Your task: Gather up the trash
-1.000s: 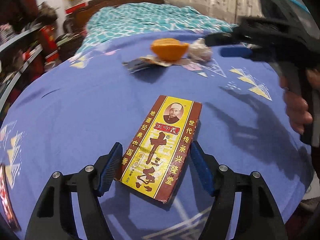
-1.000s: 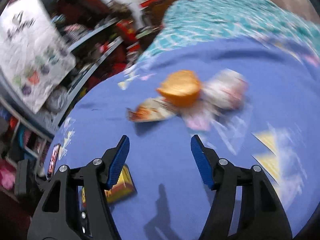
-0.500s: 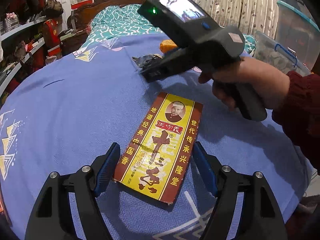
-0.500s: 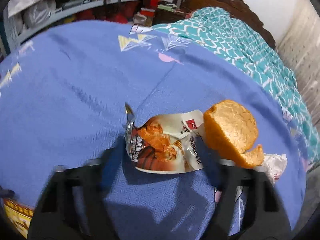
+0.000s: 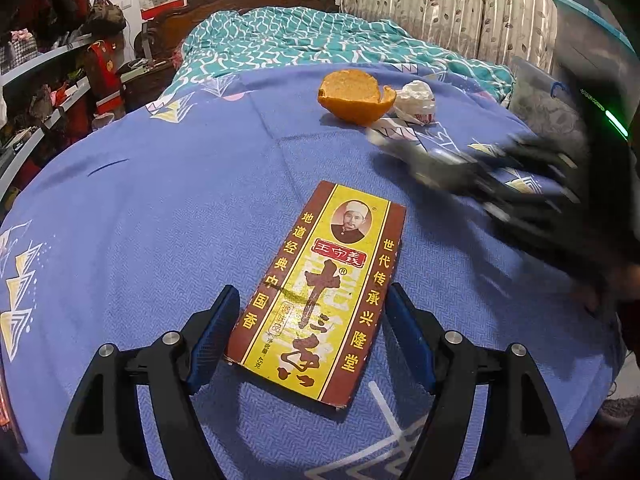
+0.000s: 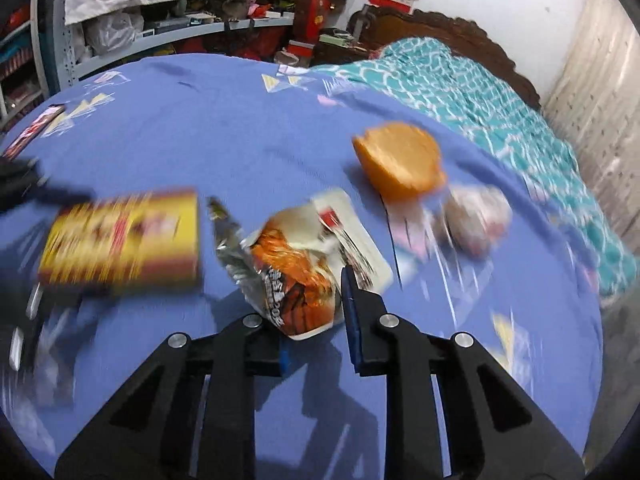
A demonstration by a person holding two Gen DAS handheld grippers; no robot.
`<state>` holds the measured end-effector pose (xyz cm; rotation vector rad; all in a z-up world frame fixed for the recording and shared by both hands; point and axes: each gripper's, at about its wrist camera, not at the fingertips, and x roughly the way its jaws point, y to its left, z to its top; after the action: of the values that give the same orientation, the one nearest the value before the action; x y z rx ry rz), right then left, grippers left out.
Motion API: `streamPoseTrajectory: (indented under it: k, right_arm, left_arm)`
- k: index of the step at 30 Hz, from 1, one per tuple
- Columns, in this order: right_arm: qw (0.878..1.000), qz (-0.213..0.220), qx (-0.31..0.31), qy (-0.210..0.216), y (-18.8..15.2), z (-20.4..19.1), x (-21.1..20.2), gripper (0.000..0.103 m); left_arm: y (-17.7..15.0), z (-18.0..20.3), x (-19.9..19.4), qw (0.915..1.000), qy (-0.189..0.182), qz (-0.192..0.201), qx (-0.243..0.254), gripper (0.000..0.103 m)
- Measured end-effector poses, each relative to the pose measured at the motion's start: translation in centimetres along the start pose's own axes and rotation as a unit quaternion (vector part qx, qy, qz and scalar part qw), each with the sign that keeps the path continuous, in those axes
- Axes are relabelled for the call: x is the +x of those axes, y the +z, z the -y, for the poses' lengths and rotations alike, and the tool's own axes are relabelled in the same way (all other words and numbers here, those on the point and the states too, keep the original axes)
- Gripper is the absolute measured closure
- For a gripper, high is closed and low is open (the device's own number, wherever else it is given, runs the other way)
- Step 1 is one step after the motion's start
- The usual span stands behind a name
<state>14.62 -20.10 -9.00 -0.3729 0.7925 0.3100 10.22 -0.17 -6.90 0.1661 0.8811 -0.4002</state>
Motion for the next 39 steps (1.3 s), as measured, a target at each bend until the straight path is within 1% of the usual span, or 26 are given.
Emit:
streamPoseTrajectory:
  k: [4, 6, 7, 10, 11, 13, 14, 15, 19, 22, 23, 24, 25, 26, 27, 31, 33, 36, 37, 39]
  right_arm:
    - [1.0, -0.004, -0.007, -0.002, -4.4, -0.6, -3.1, 0.079]
    - [1.0, -0.01, 0.0, 0.003, -6.0, -0.9, -4.1, 0.078]
    - [1.0, -0.014, 0.003, 0.005, -6.5, -1.1, -4.5, 0.078]
    - [1.0, -0.008, 0.015, 0.011, -7.6, -1.4, -5.8, 0.075]
    - [1.0, -0.008, 0.021, 0.017, -7.8, -1.4, -6.1, 0.067]
    - [0.999, 0.006, 0.035, 0.024, -8.3, -1.4, -7.0, 0.032]
    - [0.999, 0.014, 0.04, 0.027, -8.5, -1.4, -7.5, 0.03]
    - [0.998, 0.018, 0.046, 0.034, -8.5, -1.4, -7.9, 0.03]
    - [0.991, 0.041, 0.104, 0.071, -8.8, 0.0, -9.5, 0.029]
    - [0.987, 0.048, 0.131, 0.083, -8.8, 0.8, -9.9, 0.028]
    - [0.979, 0.052, 0.171, 0.096, -9.2, 2.0, -10.0, 0.028]
    - [0.979, 0.052, 0.171, 0.096, -9.2, 2.0, -10.0, 0.027]
    - [0.974, 0.051, 0.194, 0.103, -9.5, 2.8, -10.0, 0.027]
    - [0.964, 0.045, 0.237, 0.115, -10.0, 4.1, -9.5, 0.027]
    - [0.956, 0.038, 0.264, 0.124, -10.4, 4.8, -9.2, 0.027]
    - [0.93, 0.015, 0.335, 0.15, -11.9, 6.8, -8.1, 0.028]
    - [0.922, 0.003, 0.352, 0.159, -12.3, 7.1, -7.6, 0.028]
    - [0.913, -0.017, 0.369, 0.171, -12.7, 7.1, -6.7, 0.029]
    - [0.913, -0.015, 0.371, 0.17, -12.6, 7.1, -6.6, 0.029]
    - [0.909, -0.02, 0.374, 0.183, -12.3, 6.9, -6.3, 0.03]
  left_arm:
    - [0.1, -0.4, 0.8, 0.9997, -0.005, -0.021, -0.011, 0.03]
    - [0.1, -0.5, 0.8, 0.9996, -0.006, -0.022, -0.014, 0.031]
    - [0.1, -0.5, 0.8, 0.9997, -0.005, -0.022, -0.013, 0.031]
    - [-0.1, -0.1, 0.8, 0.9997, 0.002, -0.023, -0.009, 0.031]
    - [-0.2, -0.1, 0.8, 0.9997, 0.004, -0.024, -0.007, 0.031]
    - [-0.2, 0.0, 0.8, 0.9996, 0.007, -0.025, -0.005, 0.03]
    - [-0.2, 0.0, 0.8, 0.9996, 0.006, -0.025, -0.005, 0.029]
    - [-0.2, -0.1, 0.8, 0.9996, 0.006, -0.026, -0.006, 0.026]
    - [-0.2, -0.5, 0.7, 0.9995, 0.005, -0.026, -0.017, 0.023]
    - [-0.2, -0.9, 0.4, 0.9994, 0.001, -0.023, -0.026, 0.02]
    - [-0.2, -0.9, 0.4, 0.9994, 0.0, -0.021, -0.027, 0.018]
    - [-0.2, -1.0, 0.2, 0.9994, -0.002, -0.018, -0.029, 0.017]
    - [-0.2, -1.1, 0.1, 0.9994, -0.003, -0.016, -0.031, 0.017]
    - [-0.3, -1.1, 0.0, 0.9993, -0.004, -0.015, -0.033, 0.017]
    - [-0.2, -1.3, -0.1, 0.9992, -0.007, -0.014, -0.036, 0.017]
    - [-0.2, -2.3, -0.2, 0.9975, -0.026, -0.016, -0.064, 0.014]
    - [-0.1, -2.8, -0.3, 0.9961, -0.037, -0.016, -0.078, 0.012]
    - [0.2, -2.9, -0.4, 0.9953, -0.042, -0.015, -0.086, 0.012]
    - [0.4, -2.9, -0.5, 0.9952, -0.043, -0.014, -0.086, 0.012]
    - [0.7, -2.7, -0.6, 0.9954, -0.045, -0.011, -0.084, 0.012]
